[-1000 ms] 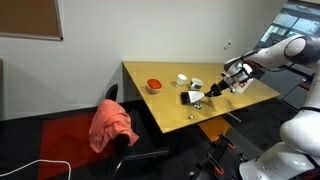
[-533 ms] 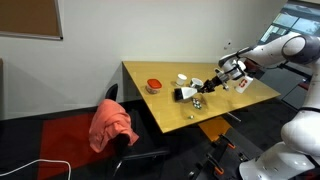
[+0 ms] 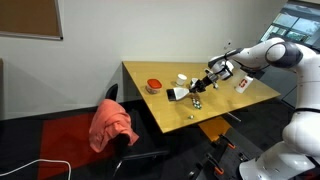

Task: Pick up the brush and sweep the candy on the countertop.

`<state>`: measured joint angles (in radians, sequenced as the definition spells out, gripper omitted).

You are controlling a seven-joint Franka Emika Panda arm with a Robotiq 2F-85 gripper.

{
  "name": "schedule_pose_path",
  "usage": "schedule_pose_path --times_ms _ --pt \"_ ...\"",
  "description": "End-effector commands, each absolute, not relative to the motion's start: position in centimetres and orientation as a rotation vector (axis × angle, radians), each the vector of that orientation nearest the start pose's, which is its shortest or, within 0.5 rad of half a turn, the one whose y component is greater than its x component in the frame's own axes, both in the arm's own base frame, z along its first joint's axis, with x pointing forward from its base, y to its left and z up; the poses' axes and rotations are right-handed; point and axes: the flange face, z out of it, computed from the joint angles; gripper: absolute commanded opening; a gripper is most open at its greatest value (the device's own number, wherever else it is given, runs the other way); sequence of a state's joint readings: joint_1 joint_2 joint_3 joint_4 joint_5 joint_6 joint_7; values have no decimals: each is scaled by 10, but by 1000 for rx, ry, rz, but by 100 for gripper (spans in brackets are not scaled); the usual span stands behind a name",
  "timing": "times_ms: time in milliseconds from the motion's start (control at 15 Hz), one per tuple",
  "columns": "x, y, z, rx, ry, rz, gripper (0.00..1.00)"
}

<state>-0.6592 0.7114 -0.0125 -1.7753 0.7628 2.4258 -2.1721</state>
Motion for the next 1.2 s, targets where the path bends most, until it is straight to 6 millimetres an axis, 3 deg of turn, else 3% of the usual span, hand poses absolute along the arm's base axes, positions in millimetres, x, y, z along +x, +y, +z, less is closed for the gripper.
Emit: schedule_pose_path --times_ms 0,333,533,600,667,1000,1133 --pt "527 -425 135 -2660 -1305 -650 14" --pt "530 -448 110 -2684 -1314 -594 14" --pt "531 -450 102 -2688 -1317 -551 18" --pt "530 -448 100 -2686 -1326 -531 64" --pt "527 -444 101 -2684 -1342 -512 66" --pt "502 -423 128 -2676 -1439 -442 100" --pt "486 -413 144 -2694 -1459 -409 100"
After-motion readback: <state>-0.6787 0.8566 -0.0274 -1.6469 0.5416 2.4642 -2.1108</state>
